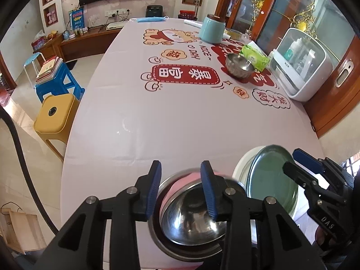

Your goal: Organize plates and bowls

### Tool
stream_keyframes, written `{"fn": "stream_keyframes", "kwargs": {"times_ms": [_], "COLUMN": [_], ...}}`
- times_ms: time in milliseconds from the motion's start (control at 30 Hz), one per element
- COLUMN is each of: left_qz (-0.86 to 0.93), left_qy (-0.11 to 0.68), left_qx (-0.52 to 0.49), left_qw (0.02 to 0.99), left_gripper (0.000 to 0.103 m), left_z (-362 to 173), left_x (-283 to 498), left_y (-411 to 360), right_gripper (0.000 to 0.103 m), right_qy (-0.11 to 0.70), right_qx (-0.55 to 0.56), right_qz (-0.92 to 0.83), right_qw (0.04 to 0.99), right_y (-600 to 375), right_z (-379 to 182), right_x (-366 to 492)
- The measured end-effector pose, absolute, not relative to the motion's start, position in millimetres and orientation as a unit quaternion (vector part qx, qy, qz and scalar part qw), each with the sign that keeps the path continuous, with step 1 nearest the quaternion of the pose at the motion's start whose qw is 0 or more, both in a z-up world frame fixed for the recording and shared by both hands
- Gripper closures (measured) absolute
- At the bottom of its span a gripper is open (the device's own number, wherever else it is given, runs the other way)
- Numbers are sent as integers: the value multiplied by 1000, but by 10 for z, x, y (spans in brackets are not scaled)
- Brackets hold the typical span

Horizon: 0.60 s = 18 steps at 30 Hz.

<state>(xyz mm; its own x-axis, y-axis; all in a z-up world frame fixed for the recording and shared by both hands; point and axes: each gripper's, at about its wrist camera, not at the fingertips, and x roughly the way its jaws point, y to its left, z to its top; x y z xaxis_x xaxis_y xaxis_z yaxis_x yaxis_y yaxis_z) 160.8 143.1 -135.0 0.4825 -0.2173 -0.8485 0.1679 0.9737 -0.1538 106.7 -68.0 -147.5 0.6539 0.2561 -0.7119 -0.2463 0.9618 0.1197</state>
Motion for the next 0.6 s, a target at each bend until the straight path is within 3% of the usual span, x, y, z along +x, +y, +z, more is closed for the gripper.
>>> {"fn": "stream_keyframes", "kwargs": {"times_ms": [167, 300, 600], "left_qz": [-107, -108, -106], "left_qy": [492, 483, 464], "left_qx": [-34, -43, -38], "left_qw": [864, 868, 879], "left_gripper": [65, 52, 49], "left_z": [-1225, -1089, -823], "left_x": [1694, 1763, 1932], "left_y": [1347, 1225, 706], "right_gripper": [55, 50, 44], "right_qy": [386, 382, 376], "right_qx": [10, 13, 16], "right_qz": [124, 119, 119], "right_qw": [914, 916, 919], "right_y": [-916, -1101, -1594], "right_z": [-1382, -1302, -1088], "right_x": [1142, 1219, 1398]}}
